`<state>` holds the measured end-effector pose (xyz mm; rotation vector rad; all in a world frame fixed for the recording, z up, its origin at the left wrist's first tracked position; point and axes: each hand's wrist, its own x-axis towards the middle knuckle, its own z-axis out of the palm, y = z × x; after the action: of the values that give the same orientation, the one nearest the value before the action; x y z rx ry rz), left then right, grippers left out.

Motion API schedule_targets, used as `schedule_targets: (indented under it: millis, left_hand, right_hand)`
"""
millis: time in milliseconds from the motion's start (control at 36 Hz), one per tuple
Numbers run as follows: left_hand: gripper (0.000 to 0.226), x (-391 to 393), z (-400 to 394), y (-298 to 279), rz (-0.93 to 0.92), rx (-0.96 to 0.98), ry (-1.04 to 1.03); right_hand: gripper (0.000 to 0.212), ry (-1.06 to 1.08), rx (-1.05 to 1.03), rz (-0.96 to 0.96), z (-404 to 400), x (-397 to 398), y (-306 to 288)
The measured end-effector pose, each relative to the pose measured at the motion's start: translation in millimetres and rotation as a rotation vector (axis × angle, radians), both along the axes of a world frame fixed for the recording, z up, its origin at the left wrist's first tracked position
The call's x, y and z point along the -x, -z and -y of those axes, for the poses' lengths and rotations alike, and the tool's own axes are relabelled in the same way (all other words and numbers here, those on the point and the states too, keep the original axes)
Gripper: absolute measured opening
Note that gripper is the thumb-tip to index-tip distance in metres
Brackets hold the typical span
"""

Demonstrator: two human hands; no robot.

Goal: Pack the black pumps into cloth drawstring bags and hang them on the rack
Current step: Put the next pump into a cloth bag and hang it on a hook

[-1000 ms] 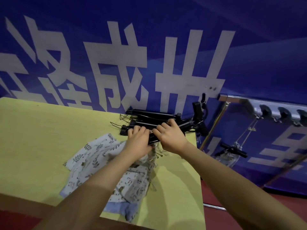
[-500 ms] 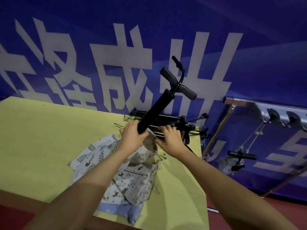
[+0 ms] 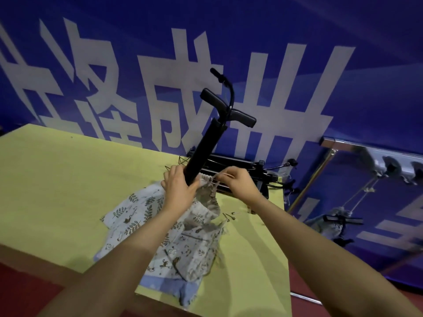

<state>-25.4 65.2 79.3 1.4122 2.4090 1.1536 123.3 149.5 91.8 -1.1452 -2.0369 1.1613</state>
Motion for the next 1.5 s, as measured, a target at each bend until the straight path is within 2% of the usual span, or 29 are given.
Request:
schedule_targets:
  millis: [139, 194, 278, 361, 417, 528, 611, 778, 861, 972, 1083, 1306, 1500]
  left_hand:
    - [0.033, 1.6, -0.7, 5.4, 0.031, 0.0, -0.022]
    - [0.032, 2.1, -2.3, 6.9, 0.028, 0.014, -0.024]
    - [0.033, 3.0, -2.2, 10.5, 0.017, 0.03, -0.038]
    - [0.03, 3.5, -0.8, 13.5, -0.01, 0.048, -0.027]
    - [0.029, 3.5, -0.4, 14.5, -0.027, 0.049, -0.005]
    - [0.031, 4.2, -2.5, 13.9, -0.051, 0.082, 0.026]
    - [0.047, 9.6, -1.7, 13.6, -0.07, 0.171, 0.076]
    - [0.092, 25.6, 6.2, 23.1, -0.119, 0.476, 0.209]
    - [0.098, 32.2, 7.6, 25.1, -0.092, 0.59, 0.262]
    - [0.1, 42.4, 7.4, 17.6, 0.023, 0.628, 0.355]
    - [0.088, 46.1, 7.3, -5.2, 0.056, 0.545, 0.356]
    - [0.061, 49.8, 4.5, -55.7, 0.084, 0.111, 0.157]
    - [0.047, 50.4, 13.9, -60.7, 0.166, -0.039, 0.076]
  right_hand:
    - [0.015, 0.056, 0.17, -0.308, -1.7, -1.2, -19.7]
    - [0.014, 0.054, 0.172, -0.339, -2.3, -0.1, -25.9]
    - [0.037, 0.02, 0.132, -0.311, -0.5, 5.6, -37.1]
    - [0.048, -0.051, 0.108, -0.265, 3.2, 15.3, -45.8]
    - [0.048, -0.079, 0.127, -0.297, 6.1, 23.8, -49.5]
    - [0.035, -0.017, 0.17, -0.438, 8.1, 36.9, -49.5]
    - [0.033, 0.011, 0.137, -0.444, 8.7, 37.9, -44.7]
    - [0.028, 0.045, 0.075, -0.4, 13.5, 38.1, -29.3]
    - [0.023, 0.037, 0.066, -0.373, 14.9, 39.0, -25.9]
    - [0.031, 0.061, 0.049, -0.349, 14.1, 42.4, -22.2]
    - [0.03, 0.062, 0.023, -0.33, 12.7, 49.0, -25.7]
    - [0.025, 0.019, -0.14, -0.203, 16.6, 67.0, -36.5]
    - [0.045, 0.021, -0.235, 0.016, 19.9, 79.4, -15.1]
